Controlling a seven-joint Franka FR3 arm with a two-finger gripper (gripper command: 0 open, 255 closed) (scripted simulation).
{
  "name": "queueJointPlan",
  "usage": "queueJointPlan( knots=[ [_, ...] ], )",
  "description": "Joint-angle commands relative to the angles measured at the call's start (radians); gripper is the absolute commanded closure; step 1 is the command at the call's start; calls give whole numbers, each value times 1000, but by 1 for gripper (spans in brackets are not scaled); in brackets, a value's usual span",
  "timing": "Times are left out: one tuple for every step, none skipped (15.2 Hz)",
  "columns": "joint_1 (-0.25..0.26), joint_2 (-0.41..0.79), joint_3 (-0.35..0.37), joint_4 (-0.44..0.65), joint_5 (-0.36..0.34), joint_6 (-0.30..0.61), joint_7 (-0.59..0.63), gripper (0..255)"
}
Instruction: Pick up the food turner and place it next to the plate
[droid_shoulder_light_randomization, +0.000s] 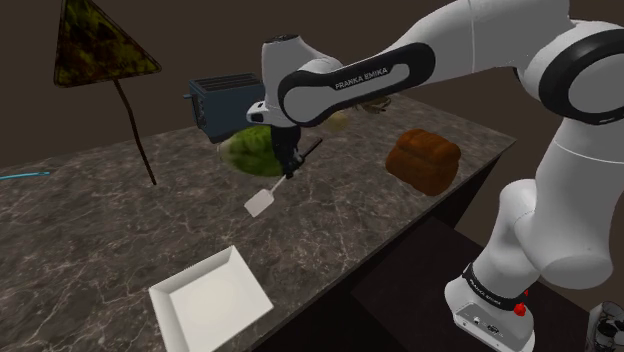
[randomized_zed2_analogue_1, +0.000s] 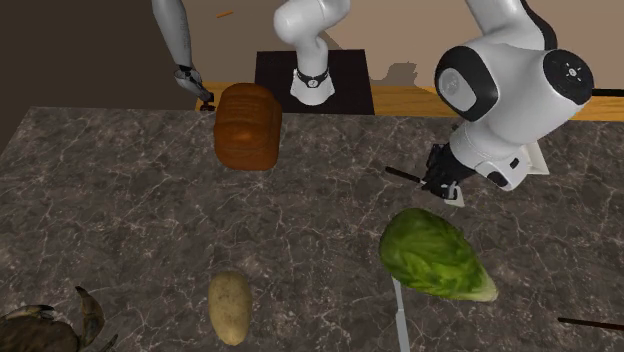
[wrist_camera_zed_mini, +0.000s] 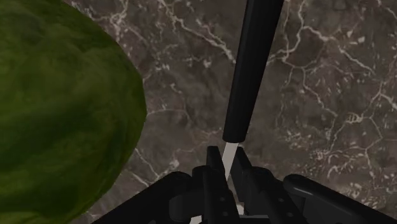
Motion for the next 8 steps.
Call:
queueJointPlan(
  knots=[
    [20,36,15,55,4,-21,35,255],
    [31,53,23,79,5,-29,53,255],
    [42,71,31,105,6,-38,72,255],
    [53,90,38,132,7,-47,90,255],
    [64,110,45,161,7,-57,108,255],
    [75,131,52,191,8,-67,125,255],
    [86,152,59,223,8,-78,142,255],
    [97,175,65,257,9,-90,159,255]
  ],
)
